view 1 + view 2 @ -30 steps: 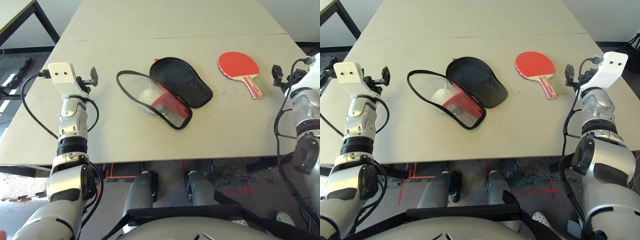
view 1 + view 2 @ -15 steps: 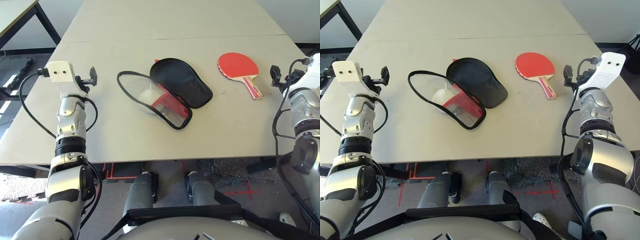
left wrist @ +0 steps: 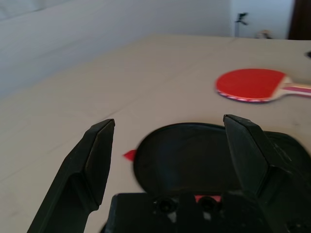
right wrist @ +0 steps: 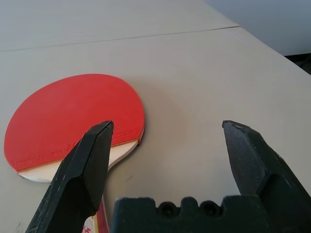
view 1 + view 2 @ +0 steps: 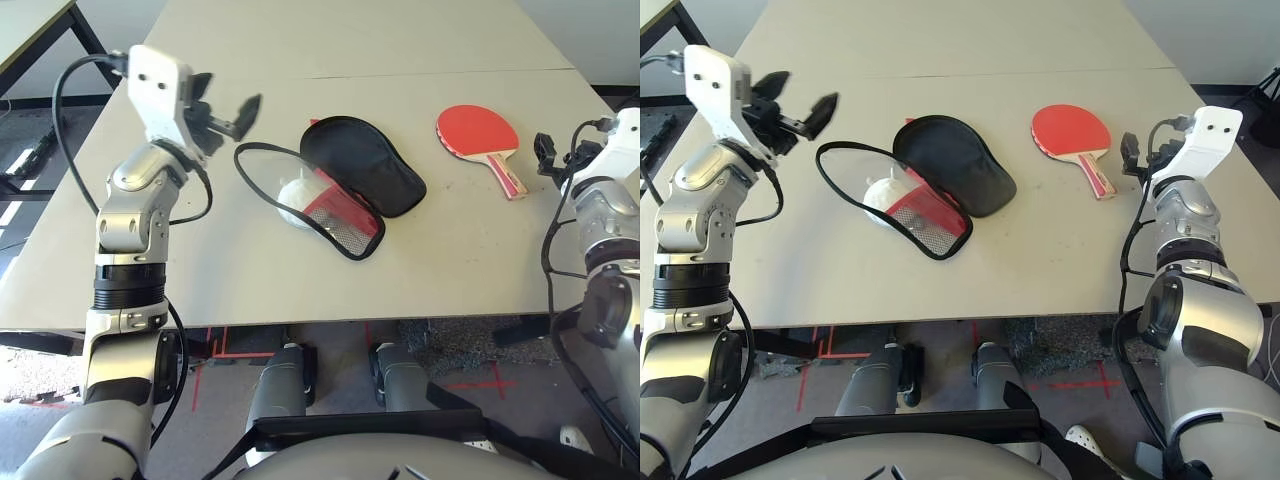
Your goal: Store the ping-pong paddle in its case and zip it.
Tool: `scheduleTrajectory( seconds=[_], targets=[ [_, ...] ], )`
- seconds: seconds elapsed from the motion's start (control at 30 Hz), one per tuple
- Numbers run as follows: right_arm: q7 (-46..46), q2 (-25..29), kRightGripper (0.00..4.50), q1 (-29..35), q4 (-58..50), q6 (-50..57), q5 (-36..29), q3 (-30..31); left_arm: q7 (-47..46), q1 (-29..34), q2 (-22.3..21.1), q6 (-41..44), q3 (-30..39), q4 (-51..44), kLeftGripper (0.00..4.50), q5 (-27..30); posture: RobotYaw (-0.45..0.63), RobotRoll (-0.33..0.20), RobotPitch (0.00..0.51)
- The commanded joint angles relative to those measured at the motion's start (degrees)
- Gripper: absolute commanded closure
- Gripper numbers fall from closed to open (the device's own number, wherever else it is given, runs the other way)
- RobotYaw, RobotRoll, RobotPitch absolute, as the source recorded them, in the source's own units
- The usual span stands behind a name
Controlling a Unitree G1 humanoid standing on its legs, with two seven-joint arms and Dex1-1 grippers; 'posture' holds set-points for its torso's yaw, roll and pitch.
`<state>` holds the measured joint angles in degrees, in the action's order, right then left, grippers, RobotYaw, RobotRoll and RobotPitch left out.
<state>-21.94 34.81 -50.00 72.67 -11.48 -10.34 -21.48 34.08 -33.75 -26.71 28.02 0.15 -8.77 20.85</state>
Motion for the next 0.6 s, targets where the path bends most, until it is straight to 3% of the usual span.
scheduleTrajectory(
  seconds=[0.03,0.33,0.6],
  targets=[
    [-2.72,0.48,0.04,0.56,0.28,1.41,1.22,1.47,2.26,1.83,0.60,5.03,-4.04,-4.56,0.00,1.97,0.04,0.000,0.143],
    [-17.26,2.48,0.04,-1.98,-2.09,14.99,5.27,9.44,2.93,2.71,0.69,6.66,-7.60,-5.09,0.00,0.56,0.02,0.000,0.137],
    [-21.87,4.16,0.04,-7.69,-1.61,24.46,8.24,13.75,2.26,3.06,1.08,7.21,-8.62,-5.76,0.00,-0.01,0.04,0.000,0.141]
  ],
)
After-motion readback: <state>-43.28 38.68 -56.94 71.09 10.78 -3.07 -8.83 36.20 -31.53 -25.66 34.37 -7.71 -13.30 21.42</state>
